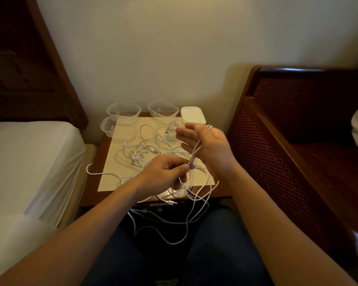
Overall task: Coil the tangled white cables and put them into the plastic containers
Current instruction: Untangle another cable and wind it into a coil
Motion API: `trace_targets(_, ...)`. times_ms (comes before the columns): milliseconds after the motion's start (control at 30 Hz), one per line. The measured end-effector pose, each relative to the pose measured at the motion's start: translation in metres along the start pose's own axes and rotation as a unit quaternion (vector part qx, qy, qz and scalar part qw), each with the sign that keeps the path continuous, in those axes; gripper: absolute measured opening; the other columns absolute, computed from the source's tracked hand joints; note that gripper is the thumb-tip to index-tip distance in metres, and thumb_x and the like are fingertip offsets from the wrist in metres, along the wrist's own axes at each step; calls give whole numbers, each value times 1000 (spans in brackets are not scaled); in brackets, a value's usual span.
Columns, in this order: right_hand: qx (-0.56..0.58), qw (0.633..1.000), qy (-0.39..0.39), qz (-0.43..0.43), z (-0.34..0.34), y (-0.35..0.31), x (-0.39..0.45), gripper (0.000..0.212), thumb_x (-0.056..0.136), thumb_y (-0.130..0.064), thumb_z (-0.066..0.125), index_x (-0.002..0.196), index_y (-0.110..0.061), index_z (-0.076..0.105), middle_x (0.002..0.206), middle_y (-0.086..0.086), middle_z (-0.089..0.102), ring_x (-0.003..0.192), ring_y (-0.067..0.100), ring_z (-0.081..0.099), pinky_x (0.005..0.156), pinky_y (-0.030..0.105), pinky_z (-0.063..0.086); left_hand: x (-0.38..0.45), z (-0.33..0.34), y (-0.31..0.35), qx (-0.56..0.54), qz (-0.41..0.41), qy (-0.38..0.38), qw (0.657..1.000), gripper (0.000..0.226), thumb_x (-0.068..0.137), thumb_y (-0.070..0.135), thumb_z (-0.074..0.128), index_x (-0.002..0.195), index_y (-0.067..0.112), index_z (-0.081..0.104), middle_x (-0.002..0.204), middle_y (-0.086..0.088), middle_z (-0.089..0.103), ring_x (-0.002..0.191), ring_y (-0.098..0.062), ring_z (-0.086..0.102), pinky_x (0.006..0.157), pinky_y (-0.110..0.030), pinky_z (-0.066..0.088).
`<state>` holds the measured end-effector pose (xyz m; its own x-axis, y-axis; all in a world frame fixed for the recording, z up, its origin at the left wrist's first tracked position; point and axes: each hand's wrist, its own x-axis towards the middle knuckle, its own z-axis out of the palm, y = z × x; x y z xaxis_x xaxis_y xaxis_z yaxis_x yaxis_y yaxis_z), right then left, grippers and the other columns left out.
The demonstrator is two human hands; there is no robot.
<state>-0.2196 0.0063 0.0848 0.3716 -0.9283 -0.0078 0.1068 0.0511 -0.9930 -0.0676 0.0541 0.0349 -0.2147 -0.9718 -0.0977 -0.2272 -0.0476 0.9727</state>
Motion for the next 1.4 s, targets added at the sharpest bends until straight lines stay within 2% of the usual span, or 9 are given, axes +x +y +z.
trace_targets(133,-168,986,8,-4,2,11,-9,31,111,-22,31,126,-15,57,118,9,73,109,16,70,102,43,54,3,-13,12,253,51,-5,966,20,98,18,62,90,30,75,77,8,74,67,-8,63,71,-27,49)
trace_targets(300,80,994,77,20,1,-4,-8,31,108,-18,37,123,1,57,73,9,73,67,27,73,66,36,59,-2,-16,9,249,82,33,965,17,97,19,63,101,24,78,77,5,74,79,-12,69,80,-34,54)
trace_targets(433,160,977,133,54,-3,0,-8,37,108,-22,41,129,6,53,55,-1,50,36,9,35,38,21,29,-3,-14,8,259,117,22,959,17,97,20,63,105,20,78,77,5,74,76,-12,70,77,-36,55)
trace_targets(533,219,967,89,99,-10,-2,-11,43,109,-29,40,134,5,50,55,-5,45,35,5,31,37,18,25,-5,-13,3,253,99,22,962,18,97,20,65,109,20,78,79,7,75,78,-8,70,82,-36,56)
trace_targets(667,189,973,109,78,-2,2,-12,37,110,-30,38,119,4,53,82,10,76,69,20,74,55,24,58,-13,-9,3,241,124,3,962,19,97,20,67,113,21,78,75,11,73,65,0,64,65,-14,46)
trace_targets(800,-51,994,90,40,0,26,-10,26,110,-29,40,103,-16,61,109,8,74,103,20,72,92,38,59,-14,-8,13,335,152,-21,930,22,95,30,67,115,24,76,84,14,72,75,-2,65,71,-17,49)
trace_targets(933,-352,934,2,66,5,34,-12,45,108,-41,39,85,-10,61,78,7,70,74,25,70,70,36,57,-8,-23,21,418,203,4,886,12,88,31,70,97,24,74,84,12,72,75,-5,62,73,-29,52)
trace_targets(1200,31,919,-260,296,3,31,-18,84,99,-72,17,82,-2,60,40,1,42,26,10,31,31,17,22,-4,-48,18,181,172,96,964,24,76,34,85,87,17,72,74,2,66,66,-9,57,62,-23,49)
trace_targets(1400,365,881,-244,175,16,25,-19,51,106,-42,30,99,-3,62,64,5,64,50,16,61,48,22,45,-5,-22,3,-126,66,100,985,11,94,17,62,93,8,70,77,-13,63,69,-31,54,63,-38,52)
